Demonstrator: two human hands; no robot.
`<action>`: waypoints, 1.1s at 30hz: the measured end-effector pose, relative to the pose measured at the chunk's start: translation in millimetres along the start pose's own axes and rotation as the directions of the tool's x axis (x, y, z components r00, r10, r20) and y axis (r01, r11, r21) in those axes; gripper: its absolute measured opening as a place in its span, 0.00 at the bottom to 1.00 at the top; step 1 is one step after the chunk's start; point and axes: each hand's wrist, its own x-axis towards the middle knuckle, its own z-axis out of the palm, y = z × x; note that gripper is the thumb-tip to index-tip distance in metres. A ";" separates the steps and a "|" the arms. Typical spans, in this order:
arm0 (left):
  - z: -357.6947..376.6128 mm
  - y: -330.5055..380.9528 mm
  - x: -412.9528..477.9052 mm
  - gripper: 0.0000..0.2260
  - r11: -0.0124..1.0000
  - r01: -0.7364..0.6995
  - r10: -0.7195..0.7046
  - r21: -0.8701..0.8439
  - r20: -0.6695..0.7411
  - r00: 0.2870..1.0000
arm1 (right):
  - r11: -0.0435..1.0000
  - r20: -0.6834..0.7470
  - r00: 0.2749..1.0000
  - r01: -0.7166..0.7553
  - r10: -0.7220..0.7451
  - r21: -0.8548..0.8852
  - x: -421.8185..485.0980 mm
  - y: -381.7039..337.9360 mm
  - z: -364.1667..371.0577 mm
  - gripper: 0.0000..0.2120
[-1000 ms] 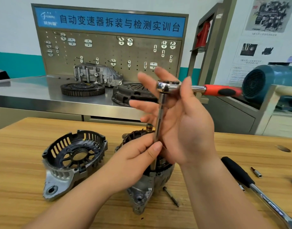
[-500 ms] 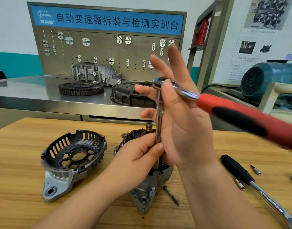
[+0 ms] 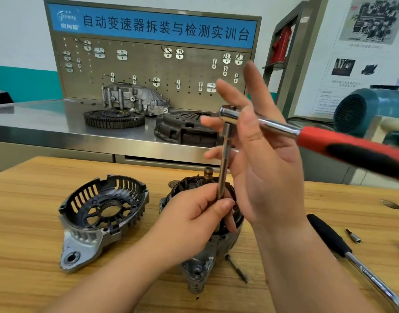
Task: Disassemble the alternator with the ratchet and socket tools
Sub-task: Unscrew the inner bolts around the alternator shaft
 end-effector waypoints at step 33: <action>1.2 0.0 -0.6 0.11 0.999 0.011 -0.011 -0.031 -0.020 1.000 | 0.938 0.068 0.962 -0.274 0.265 0.213 0.5 3.3 -1.0 0.24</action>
